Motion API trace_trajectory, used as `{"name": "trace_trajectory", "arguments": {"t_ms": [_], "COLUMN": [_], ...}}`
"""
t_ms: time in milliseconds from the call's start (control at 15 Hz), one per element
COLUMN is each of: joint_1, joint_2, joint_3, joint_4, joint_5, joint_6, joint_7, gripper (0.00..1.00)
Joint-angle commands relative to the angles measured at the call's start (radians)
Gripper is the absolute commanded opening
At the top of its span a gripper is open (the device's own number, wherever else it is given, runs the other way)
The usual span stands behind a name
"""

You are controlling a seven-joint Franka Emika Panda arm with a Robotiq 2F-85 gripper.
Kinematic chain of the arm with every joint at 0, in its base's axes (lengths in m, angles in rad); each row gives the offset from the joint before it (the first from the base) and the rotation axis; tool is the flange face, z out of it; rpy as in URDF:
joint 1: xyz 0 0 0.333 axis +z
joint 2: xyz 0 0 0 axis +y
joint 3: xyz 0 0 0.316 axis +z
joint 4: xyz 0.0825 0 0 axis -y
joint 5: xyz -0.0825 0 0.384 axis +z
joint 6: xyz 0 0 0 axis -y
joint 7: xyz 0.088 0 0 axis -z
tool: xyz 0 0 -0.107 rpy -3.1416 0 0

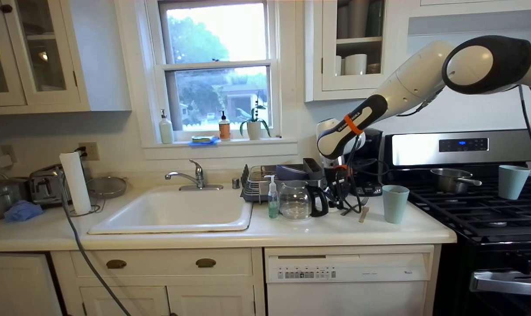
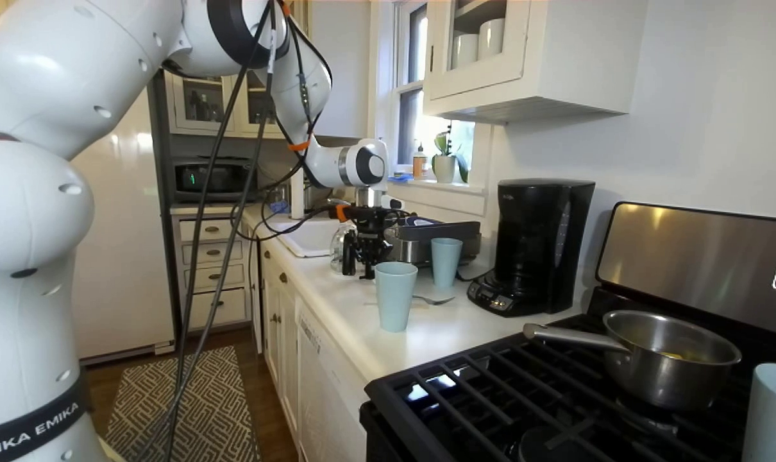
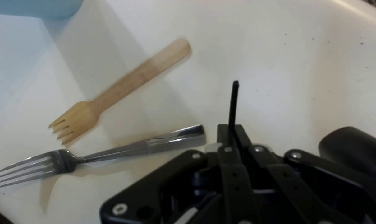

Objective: Put the black scoop in the cup on the right

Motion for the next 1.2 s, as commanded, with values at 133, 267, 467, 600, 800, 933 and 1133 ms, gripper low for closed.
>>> {"name": "trace_trajectory", "arguments": {"t_ms": [133, 267, 467, 600, 800, 933, 1133], "joint_1": [-0.089, -0.117, -0.15, -0.157, -0.154, -0.149, -0.146], "joint_2": [0.022, 0.026, 0.038, 0.046, 0.057, 0.061, 0.064], "joint_3": [0.053, 0.066, 0.077, 0.074, 0.061, 0.055, 0.052], "joint_4": [0.061, 0.068, 0.076, 0.079, 0.08, 0.086, 0.096], "joint_5": [0.158, 0.216, 0.289, 0.307, 0.301, 0.294, 0.29], "joint_6": [-0.015, -0.013, -0.017, -0.012, 0.006, 0.019, 0.022], "joint_7": [-0.095, -0.121, -0.147, -0.148, -0.128, -0.117, -0.104], "gripper": [0.01, 0.01, 0.01, 0.01, 0.01, 0.01, 0.01]}}
